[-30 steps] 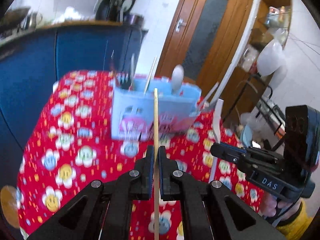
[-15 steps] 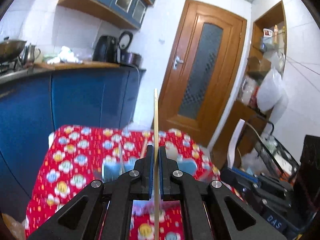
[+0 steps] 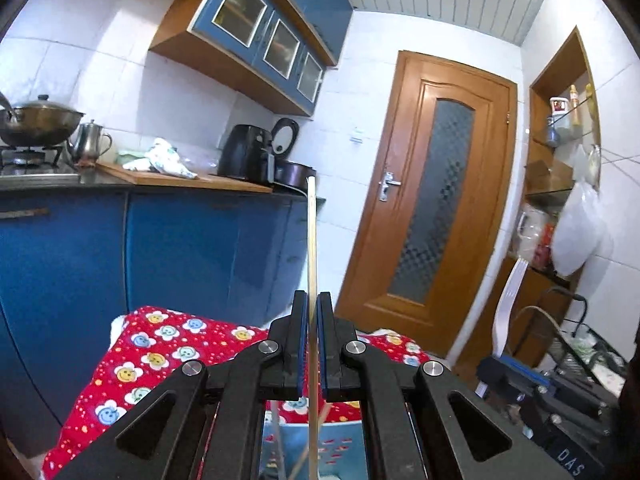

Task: Organize utensils
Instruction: 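Lift the chopstick and white fork into the blue caddy and open both tools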

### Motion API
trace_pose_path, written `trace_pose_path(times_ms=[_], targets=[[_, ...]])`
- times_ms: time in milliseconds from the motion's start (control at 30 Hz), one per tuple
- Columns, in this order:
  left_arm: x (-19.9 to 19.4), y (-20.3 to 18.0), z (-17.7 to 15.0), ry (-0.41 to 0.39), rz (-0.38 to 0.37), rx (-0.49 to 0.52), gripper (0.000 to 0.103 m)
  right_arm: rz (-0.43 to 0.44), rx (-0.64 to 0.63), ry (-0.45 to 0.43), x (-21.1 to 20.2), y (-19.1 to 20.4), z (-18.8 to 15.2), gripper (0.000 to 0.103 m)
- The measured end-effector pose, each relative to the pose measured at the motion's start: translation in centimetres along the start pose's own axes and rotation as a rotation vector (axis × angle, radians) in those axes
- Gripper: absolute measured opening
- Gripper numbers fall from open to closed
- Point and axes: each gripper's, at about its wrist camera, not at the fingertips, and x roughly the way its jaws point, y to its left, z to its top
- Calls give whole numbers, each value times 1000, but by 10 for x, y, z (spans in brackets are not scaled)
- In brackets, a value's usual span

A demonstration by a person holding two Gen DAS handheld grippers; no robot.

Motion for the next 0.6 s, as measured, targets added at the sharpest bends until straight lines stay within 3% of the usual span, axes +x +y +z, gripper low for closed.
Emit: trace_pose_path(times_ms=[433,533,600], targets=[[21,4,-30,43,39,39,4,-48,-23,89,36,-6,-20,8],[21,2,-29,61,28,38,11,-33,2,102,37,-10,-21,15],[20,0,-28,72,12,30,23,-18,21,100,36,-11,-20,25]])
